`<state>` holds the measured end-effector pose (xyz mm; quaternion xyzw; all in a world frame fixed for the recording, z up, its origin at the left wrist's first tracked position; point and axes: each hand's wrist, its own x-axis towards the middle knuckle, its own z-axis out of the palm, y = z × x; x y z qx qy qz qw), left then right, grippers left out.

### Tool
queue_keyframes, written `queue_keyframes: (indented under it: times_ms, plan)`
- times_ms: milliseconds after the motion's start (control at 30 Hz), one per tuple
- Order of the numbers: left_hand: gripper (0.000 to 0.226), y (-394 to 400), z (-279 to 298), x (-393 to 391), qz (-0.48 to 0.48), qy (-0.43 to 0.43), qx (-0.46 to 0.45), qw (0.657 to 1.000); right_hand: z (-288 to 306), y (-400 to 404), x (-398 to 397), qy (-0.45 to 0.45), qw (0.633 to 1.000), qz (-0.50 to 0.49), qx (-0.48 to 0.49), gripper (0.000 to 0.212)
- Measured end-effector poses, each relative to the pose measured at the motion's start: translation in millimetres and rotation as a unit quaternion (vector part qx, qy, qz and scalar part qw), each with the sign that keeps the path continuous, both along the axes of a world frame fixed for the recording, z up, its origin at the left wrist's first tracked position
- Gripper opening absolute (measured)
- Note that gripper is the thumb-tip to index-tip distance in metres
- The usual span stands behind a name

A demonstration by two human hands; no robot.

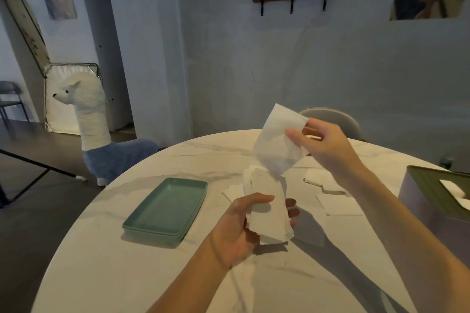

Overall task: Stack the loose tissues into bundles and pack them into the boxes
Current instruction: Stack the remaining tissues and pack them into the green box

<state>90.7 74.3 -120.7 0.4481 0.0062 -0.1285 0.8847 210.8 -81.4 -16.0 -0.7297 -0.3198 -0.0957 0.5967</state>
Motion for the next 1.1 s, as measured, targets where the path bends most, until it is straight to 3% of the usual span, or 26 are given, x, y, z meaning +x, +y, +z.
queue_keyframes:
  times_ms: [100, 200, 233, 300, 367, 433, 500, 633, 733, 800, 867, 933, 967, 1033, 1100]
  plan:
    - [0.052, 1.2, -4.4, 8.4, 0.056, -0.019, -0.096, 0.994, 22.6, -11.9, -14.1, 0.075, 0.983, 0.165, 0.038, 0.024]
    - [0.083, -4.3, -1.9, 7.1, 0.069, -0.047, -0.129, 0.988, 26.6, -14.6, -19.9, 0.097, 0.963, 0.245, -0.055, 0.036]
    - [0.09, -6.5, -0.6, 4.4, 0.085, -0.062, -0.152, 0.983, 23.0, -11.6, -20.3, 0.083, 0.959, 0.25, -0.109, 0.036]
    - [0.081, -10.7, -0.3, 1.1, 0.07, -0.057, -0.216, 0.972, 11.1, -2.5, -19.6, 0.054, 0.947, 0.239, -0.207, 0.034]
    - [0.063, -15.0, 1.8, -0.4, 0.01, -0.054, -0.218, 0.974, -0.8, 7.1, -17.8, 0.029, 0.94, 0.206, -0.272, 0.035]
    - [0.06, -11.1, -2.3, 2.1, 0.014, -0.04, -0.209, 0.977, -8.7, 14.5, -17.7, -0.012, 0.94, 0.173, -0.293, 0.033]
    - [0.062, -9.7, -6.4, 5.5, 0.01, -0.029, -0.222, 0.974, -12.9, 19.0, -15.0, -0.046, 0.952, 0.149, -0.263, 0.024]
    - [0.065, -8.8, -5.6, 4.9, 0.053, -0.025, -0.154, 0.986, -10.5, 20.0, -11.7, -0.073, 0.97, 0.12, -0.197, 0.013]
    - [0.074, -8.0, -3.2, 5.0, 0.073, -0.001, -0.133, 0.988, 1.9, 8.2, -12.4, -0.011, 0.985, 0.148, -0.085, 0.015]
    - [0.078, -7.1, 0.0, 3.3, 0.113, -0.018, -0.107, 0.988, 12.2, -3.0, -13.4, 0.038, 0.982, 0.174, -0.063, 0.018]
    - [0.063, -10.9, 2.0, -3.3, 0.136, -0.041, -0.058, 0.988, 18.7, -9.9, -14.2, 0.077, 0.973, 0.201, -0.082, 0.021]
    - [0.011, -15.5, 3.8, -4.6, 0.131, -0.062, -0.057, 0.988, 17.0, -9.0, -16.3, 0.071, 0.966, 0.209, -0.138, 0.023]
    - [0.013, -16.8, 9.3, -9.2, 0.148, -0.075, -0.048, 0.985, 13.2, -5.2, -17.4, 0.05, 0.962, 0.197, -0.181, 0.023]
    - [0.054, -13.2, 8.8, -4.2, 0.162, -0.048, -0.051, 0.984, 0.7, 5.4, -14.9, -0.014, 0.952, 0.144, -0.268, 0.022]
    - [0.072, -8.5, 9.7, 0.0, 0.134, -0.044, -0.077, 0.987, -13.0, 15.6, -9.1, -0.072, 0.941, 0.084, -0.321, 0.024]
